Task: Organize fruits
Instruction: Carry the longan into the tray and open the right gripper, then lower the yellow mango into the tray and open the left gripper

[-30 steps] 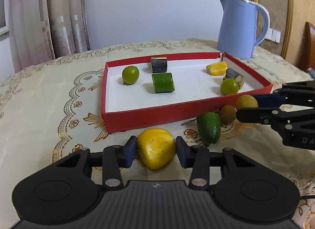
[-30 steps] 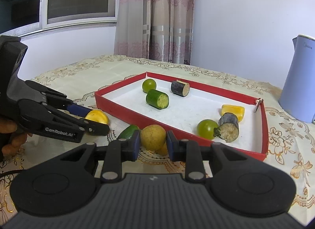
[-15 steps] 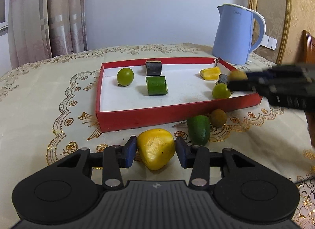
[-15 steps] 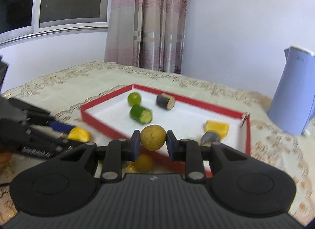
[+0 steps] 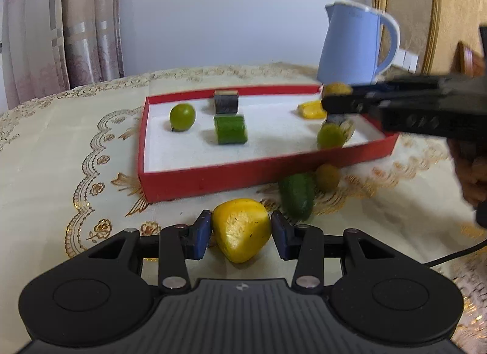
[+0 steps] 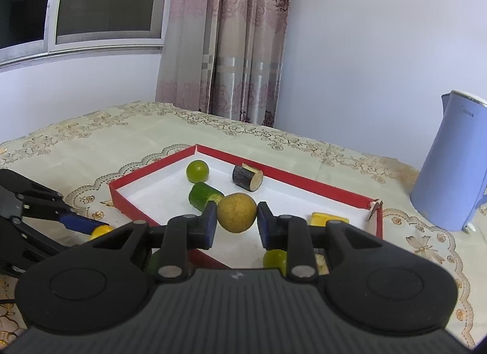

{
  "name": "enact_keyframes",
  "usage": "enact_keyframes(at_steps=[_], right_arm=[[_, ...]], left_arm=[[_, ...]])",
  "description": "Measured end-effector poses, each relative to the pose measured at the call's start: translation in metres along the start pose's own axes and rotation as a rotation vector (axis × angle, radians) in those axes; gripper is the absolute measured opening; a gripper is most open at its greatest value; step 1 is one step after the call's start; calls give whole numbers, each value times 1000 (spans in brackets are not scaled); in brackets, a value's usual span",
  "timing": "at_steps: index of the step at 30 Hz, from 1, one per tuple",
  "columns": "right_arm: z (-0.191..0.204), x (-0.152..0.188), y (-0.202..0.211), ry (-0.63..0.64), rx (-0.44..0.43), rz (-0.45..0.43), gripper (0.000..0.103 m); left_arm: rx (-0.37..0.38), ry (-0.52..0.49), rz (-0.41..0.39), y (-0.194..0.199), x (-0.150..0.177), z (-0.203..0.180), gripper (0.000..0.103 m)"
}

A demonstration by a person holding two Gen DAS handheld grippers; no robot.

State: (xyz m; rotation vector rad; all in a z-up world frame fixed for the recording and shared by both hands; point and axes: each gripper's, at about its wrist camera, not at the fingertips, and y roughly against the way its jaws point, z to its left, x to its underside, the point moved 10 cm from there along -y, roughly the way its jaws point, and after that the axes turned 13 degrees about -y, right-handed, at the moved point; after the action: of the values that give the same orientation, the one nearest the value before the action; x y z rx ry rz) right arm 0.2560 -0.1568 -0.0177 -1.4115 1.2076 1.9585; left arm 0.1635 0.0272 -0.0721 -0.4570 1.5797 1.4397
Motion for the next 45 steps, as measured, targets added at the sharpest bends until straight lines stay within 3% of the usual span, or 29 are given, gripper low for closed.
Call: enact_keyframes(at_steps=[6, 12, 20, 31, 38, 41, 42, 43, 45], right_arm=[[-7, -9, -8, 7, 17, -3, 26], [-21, -19, -38, -3, 53, 19, 26], [-49, -22, -76, -81, 98, 69, 26], [-64, -18, -120, -92, 176, 148, 27], [-69, -15, -114, -119, 174, 143, 27], [-67, -23, -96, -122, 163, 98, 41], [-66, -27, -89, -115, 161, 80, 52], [-64, -29, -85, -99, 158, 69, 56], [-64, -32, -80, -89, 174, 60, 56]], left_arm=[[-31, -5, -56, 16, -17, 3, 41], [-11, -7, -85, 24, -25, -3, 41], [-10, -17, -86, 20, -26, -8, 41], [-10, -18, -84, 17, -29, -11, 41], [-10, -19, -84, 16, -31, -12, 41], [-10, -20, -83, 14, -32, -14, 41], [-8, -22, -84, 13, -33, -15, 41], [-6, -23, -84, 12, -35, -17, 41], [-2, -25, -84, 11, -37, -20, 41]])
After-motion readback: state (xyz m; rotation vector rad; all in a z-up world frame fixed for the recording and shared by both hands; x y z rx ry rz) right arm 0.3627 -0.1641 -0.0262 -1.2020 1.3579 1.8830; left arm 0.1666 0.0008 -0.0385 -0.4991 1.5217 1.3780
